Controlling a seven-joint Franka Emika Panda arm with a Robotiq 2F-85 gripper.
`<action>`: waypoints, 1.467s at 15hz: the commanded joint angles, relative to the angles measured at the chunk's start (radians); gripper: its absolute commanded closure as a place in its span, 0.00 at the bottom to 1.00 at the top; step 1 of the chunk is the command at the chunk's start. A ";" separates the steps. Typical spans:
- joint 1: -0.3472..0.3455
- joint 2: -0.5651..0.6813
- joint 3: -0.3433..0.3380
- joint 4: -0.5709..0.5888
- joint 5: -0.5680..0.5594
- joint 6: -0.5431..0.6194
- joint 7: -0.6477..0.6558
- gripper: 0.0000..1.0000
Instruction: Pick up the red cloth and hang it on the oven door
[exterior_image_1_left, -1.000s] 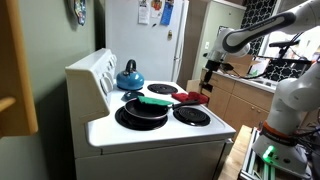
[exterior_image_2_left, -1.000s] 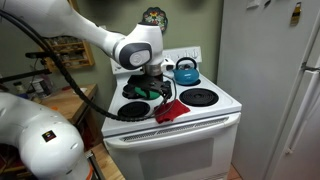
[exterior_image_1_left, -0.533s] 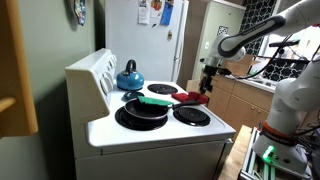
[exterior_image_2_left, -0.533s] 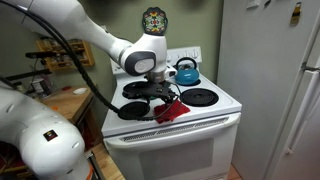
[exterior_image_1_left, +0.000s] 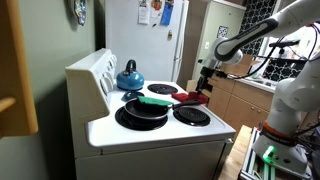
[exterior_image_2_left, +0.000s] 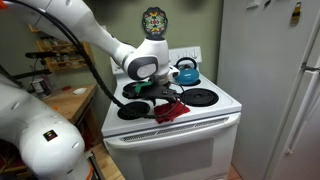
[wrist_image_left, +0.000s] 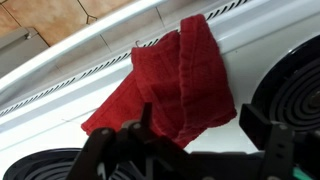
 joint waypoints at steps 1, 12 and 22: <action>0.007 0.020 -0.008 -0.012 0.046 0.042 -0.056 0.29; -0.015 0.022 0.017 -0.008 0.052 0.040 -0.043 1.00; -0.170 -0.097 0.219 -0.003 -0.199 -0.057 0.553 0.99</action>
